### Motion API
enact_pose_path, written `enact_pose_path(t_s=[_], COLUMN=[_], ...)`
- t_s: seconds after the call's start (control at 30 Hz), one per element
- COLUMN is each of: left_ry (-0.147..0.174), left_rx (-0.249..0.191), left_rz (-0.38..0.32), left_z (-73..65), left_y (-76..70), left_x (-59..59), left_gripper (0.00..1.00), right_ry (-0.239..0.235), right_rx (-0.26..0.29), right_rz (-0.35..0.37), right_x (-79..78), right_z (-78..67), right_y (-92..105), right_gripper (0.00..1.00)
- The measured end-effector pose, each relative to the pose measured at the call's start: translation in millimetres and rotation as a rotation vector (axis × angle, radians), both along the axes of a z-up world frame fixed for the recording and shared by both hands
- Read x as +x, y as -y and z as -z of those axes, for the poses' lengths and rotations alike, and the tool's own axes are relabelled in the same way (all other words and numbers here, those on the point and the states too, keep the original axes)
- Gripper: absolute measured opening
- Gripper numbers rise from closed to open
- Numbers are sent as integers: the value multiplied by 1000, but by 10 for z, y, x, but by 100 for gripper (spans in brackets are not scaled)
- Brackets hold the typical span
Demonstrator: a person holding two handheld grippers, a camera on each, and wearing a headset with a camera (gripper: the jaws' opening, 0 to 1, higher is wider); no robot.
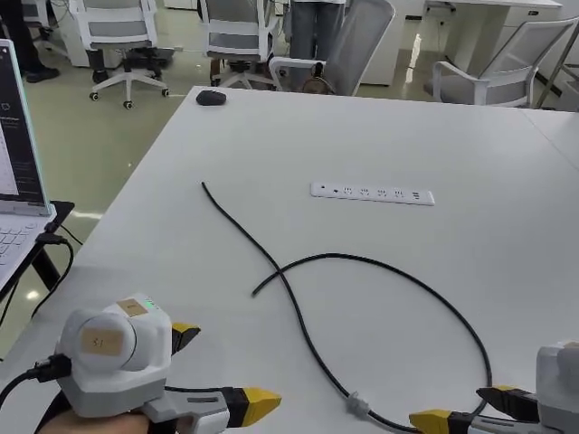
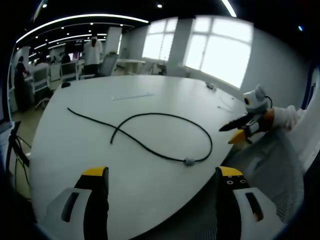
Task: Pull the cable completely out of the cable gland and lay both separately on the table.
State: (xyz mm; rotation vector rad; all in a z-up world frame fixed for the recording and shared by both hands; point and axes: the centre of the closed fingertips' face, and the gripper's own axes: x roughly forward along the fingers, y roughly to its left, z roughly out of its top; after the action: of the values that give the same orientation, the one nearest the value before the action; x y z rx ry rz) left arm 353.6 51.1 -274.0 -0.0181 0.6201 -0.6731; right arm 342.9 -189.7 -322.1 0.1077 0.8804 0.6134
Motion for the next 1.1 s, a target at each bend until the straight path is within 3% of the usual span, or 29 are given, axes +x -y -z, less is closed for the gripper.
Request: enact_pose_path(t_s=[0.4, 0.77, 1.1], left_ry=[-7, -14, -17], left_rx=[-1, -4, -4], left_rz=[1, -2, 0], left_z=[8, 12, 19], left_y=[2, -9, -9], left_x=[-12, -20, -20], left_gripper=[88, 87, 87], right_ry=[-7, -28, -9], right_rx=[-6, -44, -100], right_rz=[-27, -82, -178], right_x=[1, -2, 151], right_z=[19, 110, 155], right_y=[-13, 18, 37], right_gripper=[80, 76, 68])
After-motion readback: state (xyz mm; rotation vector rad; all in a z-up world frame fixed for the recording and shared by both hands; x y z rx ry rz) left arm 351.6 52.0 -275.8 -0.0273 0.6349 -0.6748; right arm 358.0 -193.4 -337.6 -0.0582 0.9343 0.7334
